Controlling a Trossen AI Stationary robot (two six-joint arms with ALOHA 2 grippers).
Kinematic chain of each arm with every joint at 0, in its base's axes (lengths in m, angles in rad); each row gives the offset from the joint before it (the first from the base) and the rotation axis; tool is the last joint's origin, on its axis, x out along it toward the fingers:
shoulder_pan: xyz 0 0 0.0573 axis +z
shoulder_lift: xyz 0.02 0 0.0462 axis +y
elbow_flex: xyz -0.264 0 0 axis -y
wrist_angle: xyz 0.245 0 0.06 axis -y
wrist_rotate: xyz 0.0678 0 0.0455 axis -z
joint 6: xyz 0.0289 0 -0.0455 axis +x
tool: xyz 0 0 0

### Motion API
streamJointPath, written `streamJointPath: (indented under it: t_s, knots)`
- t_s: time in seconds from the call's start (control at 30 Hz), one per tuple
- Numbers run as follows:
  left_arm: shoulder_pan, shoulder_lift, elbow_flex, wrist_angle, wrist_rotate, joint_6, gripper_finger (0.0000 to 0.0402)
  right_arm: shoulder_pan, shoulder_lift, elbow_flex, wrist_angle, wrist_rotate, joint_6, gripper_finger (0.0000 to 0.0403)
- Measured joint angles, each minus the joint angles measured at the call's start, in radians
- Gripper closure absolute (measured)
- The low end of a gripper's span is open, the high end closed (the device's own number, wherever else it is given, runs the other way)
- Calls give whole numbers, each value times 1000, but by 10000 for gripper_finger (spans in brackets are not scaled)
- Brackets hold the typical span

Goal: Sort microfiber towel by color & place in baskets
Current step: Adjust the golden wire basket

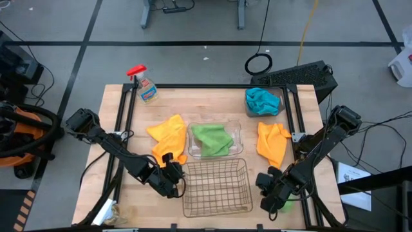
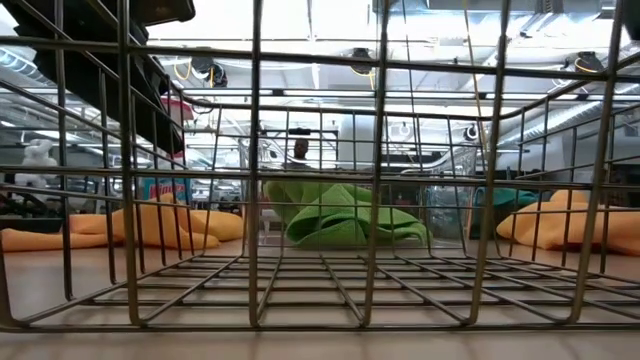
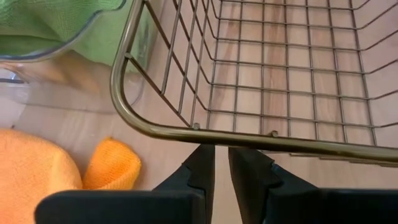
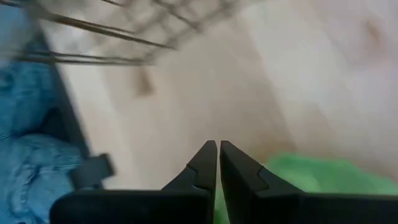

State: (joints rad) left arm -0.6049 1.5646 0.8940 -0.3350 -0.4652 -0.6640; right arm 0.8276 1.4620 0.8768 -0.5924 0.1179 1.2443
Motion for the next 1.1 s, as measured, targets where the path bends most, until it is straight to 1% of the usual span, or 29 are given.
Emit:
streamJointPath:
  t_s: [0.1, 0.2, 0.33, 0.47, 0.7, 0.77, 0.93, 1.03, 1.1]
  knots:
    - [4, 0, 0, -2, 0, 17, 347, 14, 0, 0, -67, -21, 73, 382]
    - [7, 0, 0, -5, -1, 25, 347, 32, 0, 0, -79, -27, 80, 364]
    - [11, 0, 0, -14, -1, 24, 347, 40, 0, 0, -80, -44, 108, 325]
    - [11, 0, 0, -14, -1, 25, 347, 52, -6, 3, -89, -50, 147, 276]
    - [10, 0, 0, -15, -2, 24, 347, 84, -6, 110, -326, -39, 215, 201]
    - [10, 0, 0, -14, -2, 24, 347, 92, -2, 126, -358, -38, 241, 185]
    - [10, 0, 0, -14, -3, 24, 347, 113, 63, 126, -372, -50, 250, 160]
    - [10, 0, 0, -14, -3, 24, 347, 111, 110, 126, -370, -74, 240, 158]
    - [10, 0, 0, -14, -3, 27, 347, 110, 137, 126, -370, -88, 236, 164]
